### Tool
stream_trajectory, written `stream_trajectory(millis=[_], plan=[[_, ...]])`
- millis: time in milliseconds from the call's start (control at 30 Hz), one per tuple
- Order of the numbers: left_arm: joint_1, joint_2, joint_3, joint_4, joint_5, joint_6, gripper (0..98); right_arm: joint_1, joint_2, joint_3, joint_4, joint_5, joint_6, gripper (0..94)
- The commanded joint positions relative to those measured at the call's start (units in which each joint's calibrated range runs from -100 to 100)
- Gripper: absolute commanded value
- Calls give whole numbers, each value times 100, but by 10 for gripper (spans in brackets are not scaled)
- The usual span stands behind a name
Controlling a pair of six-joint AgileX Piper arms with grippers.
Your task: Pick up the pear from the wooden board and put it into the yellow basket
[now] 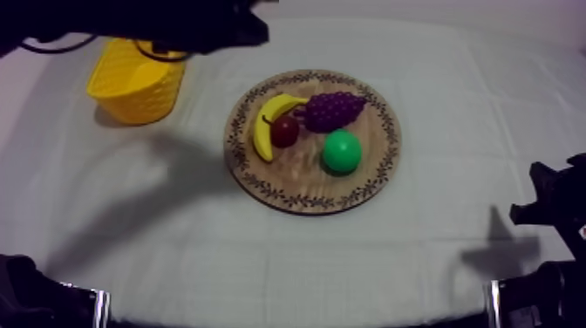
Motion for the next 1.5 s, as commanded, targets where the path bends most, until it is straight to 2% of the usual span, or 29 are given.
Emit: stream_trajectory(millis=[0,200,233,333,400,467,533,600,667,733,1000,1167,1467], plan=[[55,396,-32,110,3,-24,1,0,1,3,-1,2,2,3],[167,928,62,537,-293,-292,7,0,1,3,-1,2,2,3],[179,984,122,620,-381,-356,40,0,1,3,-1,2,2,3],[208,1085,320,758,-555,-441,235,0,1,3,-1,2,2,3],[228,1110,417,755,-607,-416,481,0,1,3,-1,2,2,3],[268,1100,476,647,-626,-280,699,0,1,3,-1,2,2,3],[335,1057,518,454,-621,-44,807,0,1,3,-1,2,2,3],[408,1006,551,245,-602,207,865,0,1,3,-1,2,2,3],[450,973,574,134,-570,344,897,0,1,3,-1,2,2,3],[457,983,592,116,-516,396,913,0,1,3,-1,2,2,3],[460,1617,128,275,95,443,877,0,1,3,-1,2,2,3],[434,2423,-616,433,798,487,862,0,1,3,-1,2,2,3],[438,3773,-2200,533,1952,566,857,0,1,3,-1,2,2,3]])
